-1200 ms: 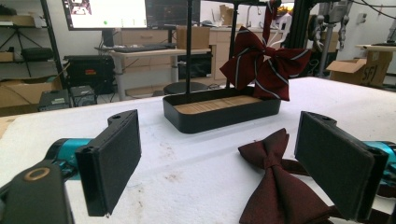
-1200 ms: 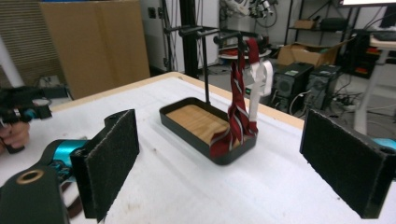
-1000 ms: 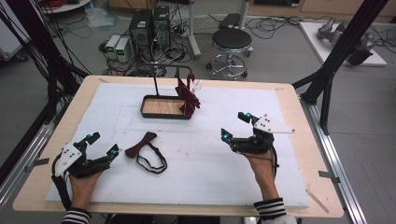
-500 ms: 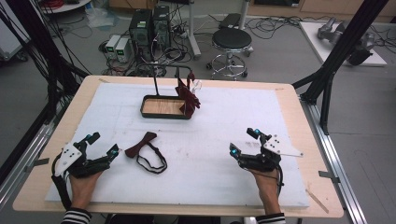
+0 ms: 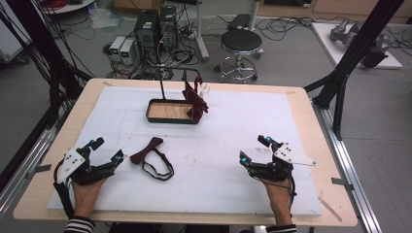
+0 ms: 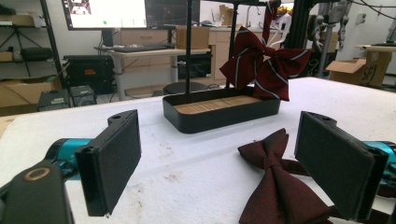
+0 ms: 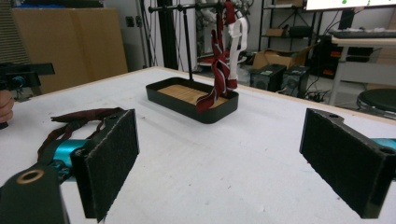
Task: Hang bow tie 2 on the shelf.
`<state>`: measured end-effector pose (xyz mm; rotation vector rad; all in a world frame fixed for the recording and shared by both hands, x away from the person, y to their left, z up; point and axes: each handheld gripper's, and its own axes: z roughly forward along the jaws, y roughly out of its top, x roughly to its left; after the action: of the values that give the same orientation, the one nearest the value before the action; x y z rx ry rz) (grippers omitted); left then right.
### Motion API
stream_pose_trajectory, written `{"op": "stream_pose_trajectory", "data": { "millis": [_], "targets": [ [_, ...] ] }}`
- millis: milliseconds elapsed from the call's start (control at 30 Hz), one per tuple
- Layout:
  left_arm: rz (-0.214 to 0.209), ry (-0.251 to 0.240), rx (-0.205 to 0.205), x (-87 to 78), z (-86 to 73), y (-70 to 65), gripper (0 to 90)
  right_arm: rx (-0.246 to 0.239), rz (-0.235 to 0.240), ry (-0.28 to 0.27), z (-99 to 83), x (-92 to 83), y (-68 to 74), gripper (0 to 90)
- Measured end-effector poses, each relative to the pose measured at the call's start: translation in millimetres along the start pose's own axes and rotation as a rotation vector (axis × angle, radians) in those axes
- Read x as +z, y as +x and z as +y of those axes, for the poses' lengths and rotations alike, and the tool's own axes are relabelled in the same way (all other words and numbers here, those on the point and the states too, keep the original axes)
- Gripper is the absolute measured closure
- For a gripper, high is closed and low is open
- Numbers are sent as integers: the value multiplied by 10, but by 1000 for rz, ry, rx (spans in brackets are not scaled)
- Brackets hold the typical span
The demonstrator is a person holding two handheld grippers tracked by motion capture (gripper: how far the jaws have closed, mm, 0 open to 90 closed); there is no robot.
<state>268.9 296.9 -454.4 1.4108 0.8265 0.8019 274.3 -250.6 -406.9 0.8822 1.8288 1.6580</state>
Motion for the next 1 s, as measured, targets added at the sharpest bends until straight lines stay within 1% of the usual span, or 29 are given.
{"op": "stream_pose_trajectory", "data": {
  "millis": [33,100,133,167,200,267,300,367,433,467,500,600,667,700,733,767,800,833,933,1000],
  "targets": [
    [-1,-1,-1,1,-1,-2,150,5,-3,-4,6,-39,12,109],
    [-5,1,2,0,1,0,150,5,0,-9,7,-55,12,109],
    [-5,2,-3,4,2,4,149,6,-3,-23,-4,-100,27,109],
    [-4,6,-12,6,4,11,149,-1,-6,-48,-23,-125,31,109],
    [-8,8,-21,10,8,22,148,12,-9,-47,-39,-151,35,109],
    [-10,12,-22,13,9,26,148,17,-9,-47,-55,-174,30,109],
    [-13,14,-23,15,12,24,148,24,-14,-48,-85,-221,25,109],
    [-19,31,-11,13,26,17,148,19,-19,-49,-96,-240,19,109],
    [-30,39,-7,5,62,8,147,16,-34,-48,-131,-284,5,109],
    [-35,44,-3,-2,91,3,147,16,-34,-48,-131,-284,5,109],
    [-41,50,7,-8,126,-1,145,22,-42,-51,-160,-299,-4,109],
    [-65,78,39,-19,255,-22,144,22,-49,-56,-208,-305,-14,109],
    [-83,106,62,-13,346,-41,144,15,-50,-52,-238,-307,-16,109],
    [-93,122,76,-7,392,-51,144,20,-51,-53,-251,-307,-14,109],
    [-104,139,87,5,434,-63,144,11,-50,-53,-260,-304,-23,109],
    [-117,160,100,19,473,-72,143,19,-49,-45,-265,-309,-18,109],
    [-133,180,112,40,506,-85,139,14,-53,-54,-267,-310,-25,109],
    [-144,202,124,66,535,-103,138,22,-51,-59,-271,-314,-27,109],
    [-181,291,162,147,603,-157,137,25,-58,-66,-290,-320,-28,109],
    [-196,345,191,197,629,-186,137,19,-60,-65,-297,-316,-31,109]
  ]
}}
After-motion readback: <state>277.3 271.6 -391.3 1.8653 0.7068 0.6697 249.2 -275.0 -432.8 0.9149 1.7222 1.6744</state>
